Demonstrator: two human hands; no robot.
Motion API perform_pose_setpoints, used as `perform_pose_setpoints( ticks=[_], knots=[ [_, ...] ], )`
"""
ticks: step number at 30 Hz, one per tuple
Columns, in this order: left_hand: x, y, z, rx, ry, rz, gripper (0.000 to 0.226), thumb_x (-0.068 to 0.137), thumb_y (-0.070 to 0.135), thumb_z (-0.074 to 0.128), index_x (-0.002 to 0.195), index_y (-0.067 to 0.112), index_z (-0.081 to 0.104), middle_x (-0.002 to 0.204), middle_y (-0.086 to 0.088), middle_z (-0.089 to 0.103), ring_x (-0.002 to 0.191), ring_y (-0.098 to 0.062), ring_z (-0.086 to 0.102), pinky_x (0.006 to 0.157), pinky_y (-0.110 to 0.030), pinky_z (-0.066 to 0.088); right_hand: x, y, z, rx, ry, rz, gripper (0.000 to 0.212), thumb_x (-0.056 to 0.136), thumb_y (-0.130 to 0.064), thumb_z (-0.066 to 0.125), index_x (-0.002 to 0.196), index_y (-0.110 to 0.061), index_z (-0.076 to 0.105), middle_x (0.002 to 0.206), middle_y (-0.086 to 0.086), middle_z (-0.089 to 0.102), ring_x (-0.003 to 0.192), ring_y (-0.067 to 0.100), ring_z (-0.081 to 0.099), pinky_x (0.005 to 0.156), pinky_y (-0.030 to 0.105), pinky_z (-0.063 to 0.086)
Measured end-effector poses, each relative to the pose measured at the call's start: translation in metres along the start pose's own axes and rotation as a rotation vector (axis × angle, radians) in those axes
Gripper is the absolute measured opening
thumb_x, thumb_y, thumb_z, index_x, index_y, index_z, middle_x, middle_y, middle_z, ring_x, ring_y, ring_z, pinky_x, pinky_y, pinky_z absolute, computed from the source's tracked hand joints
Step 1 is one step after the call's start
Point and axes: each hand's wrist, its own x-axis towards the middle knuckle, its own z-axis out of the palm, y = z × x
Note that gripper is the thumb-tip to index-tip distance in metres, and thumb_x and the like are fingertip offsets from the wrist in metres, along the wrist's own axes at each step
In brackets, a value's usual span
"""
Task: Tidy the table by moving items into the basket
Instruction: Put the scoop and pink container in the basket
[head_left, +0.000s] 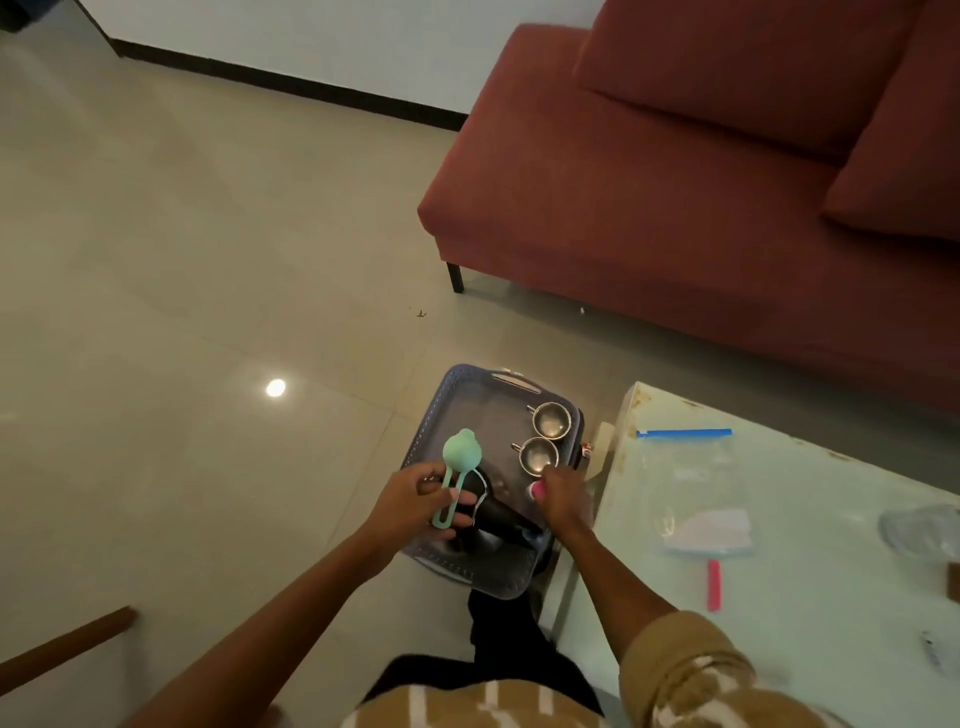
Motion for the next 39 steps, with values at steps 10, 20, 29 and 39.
perform_pose_setpoints(
  ticks=[10, 20, 29, 39],
  knots=[
    [0.026, 0.011, -0.006, -0.013, -0.021, -0.093, 0.010, 0.089, 0.008, 0.058, 0.094, 0.015, 0.063, 0.088, -0.004, 0.076, 0.076, -0.020, 0.072, 0.066, -0.029, 0.060, 0.025, 0.005, 0.030, -0.253, 0.014, -0.125, 0.025, 0.046, -0.009, 0.086, 0.063, -0.006, 0.068, 0.060, 0.011, 0.063, 0.056, 0.029, 0.061, 0.045, 0.031, 0.048],
    [0.035, 0.015, -0.015, -0.009, -0.042, -0.118, 0.011, 0.089, 0.007, 0.058, 0.099, 0.009, 0.062, 0.093, -0.009, 0.074, 0.075, -0.020, 0.073, 0.064, -0.027, 0.060, 0.025, -0.003, 0.015, -0.069, -0.007, 0.029, 0.020, 0.081, -0.016, 0.057, 0.097, -0.005, 0.063, 0.104, 0.015, 0.059, 0.096, 0.032, 0.056, 0.068, 0.033, 0.044],
    [0.043, 0.011, -0.014, -0.043, 0.011, -0.124, 0.013, 0.088, 0.005, 0.058, 0.100, 0.003, 0.063, 0.076, -0.003, 0.074, 0.060, -0.012, 0.070, 0.054, -0.022, 0.057, 0.009, -0.097, -0.097, 1.267, -0.579, 0.021, 0.021, 0.086, -0.016, 0.062, 0.106, -0.009, 0.065, 0.084, 0.003, 0.071, 0.070, 0.017, 0.068, 0.058, 0.024, 0.057],
    [0.057, 0.021, -0.019, 0.123, 0.225, 0.066, 0.046, 0.088, 0.016, 0.059, 0.133, 0.008, 0.048, 0.122, -0.006, 0.056, 0.110, -0.030, 0.060, 0.095, -0.048, 0.050, 0.060, -0.126, -0.112, 1.033, -0.310, -0.126, 0.031, 0.071, 0.008, 0.072, 0.099, -0.002, 0.067, 0.093, 0.013, 0.062, 0.080, 0.021, 0.061, 0.057, 0.023, 0.058]
  ],
)
